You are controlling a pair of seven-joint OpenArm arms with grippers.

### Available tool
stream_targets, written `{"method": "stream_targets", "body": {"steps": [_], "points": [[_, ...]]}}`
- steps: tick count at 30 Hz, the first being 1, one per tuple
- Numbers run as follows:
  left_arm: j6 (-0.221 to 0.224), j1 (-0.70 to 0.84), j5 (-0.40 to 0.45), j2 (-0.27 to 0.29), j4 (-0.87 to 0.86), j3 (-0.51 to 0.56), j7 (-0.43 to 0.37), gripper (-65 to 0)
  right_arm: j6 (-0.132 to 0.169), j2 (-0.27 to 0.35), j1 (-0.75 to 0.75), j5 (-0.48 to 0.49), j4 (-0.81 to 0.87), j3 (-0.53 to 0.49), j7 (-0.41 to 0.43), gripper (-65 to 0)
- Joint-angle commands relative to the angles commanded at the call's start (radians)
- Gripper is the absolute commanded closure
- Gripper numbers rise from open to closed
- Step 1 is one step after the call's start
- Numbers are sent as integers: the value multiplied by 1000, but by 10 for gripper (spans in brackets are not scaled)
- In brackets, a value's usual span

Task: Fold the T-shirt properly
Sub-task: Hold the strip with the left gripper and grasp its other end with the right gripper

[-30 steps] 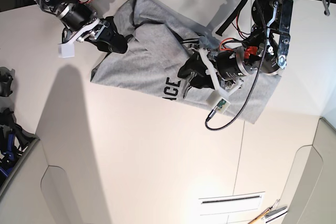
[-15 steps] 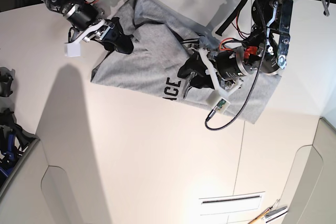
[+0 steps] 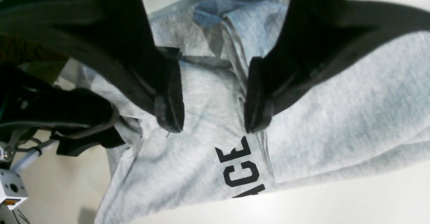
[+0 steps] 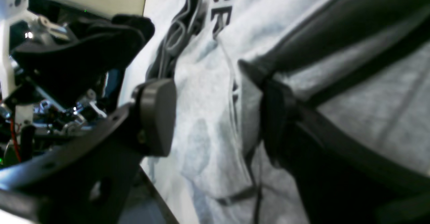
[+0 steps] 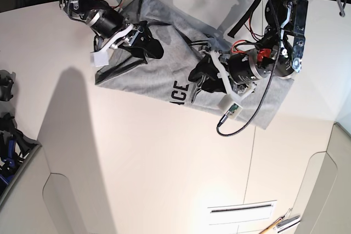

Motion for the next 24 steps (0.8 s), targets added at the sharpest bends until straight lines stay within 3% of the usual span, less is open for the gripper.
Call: {"method": "stream_targets", "body": {"steps": [4, 10, 14, 16, 20, 24], "points": [[-1, 0, 1, 0, 0, 0, 0, -327, 0, 0, -2, 2, 37, 0, -47, -382], [-5, 0, 0, 0, 0, 0, 0, -327, -2, 2, -71, -15, 234, 21, -58, -382], [-20, 0, 0, 0, 0, 0, 0, -327, -35, 26, -125, -63, 332, 76, -50, -382], [-19, 0, 0, 0, 0, 0, 0, -327, -65, 48, -145, -84, 344, 121, -42, -382], [-20, 1, 0, 0, 0, 0, 0, -327, -168, 71, -150, -175, 344, 205, -23, -382], [-19, 0, 0, 0, 0, 0, 0, -327, -227, 75, -150, -233, 341, 203, -14, -382]]}}
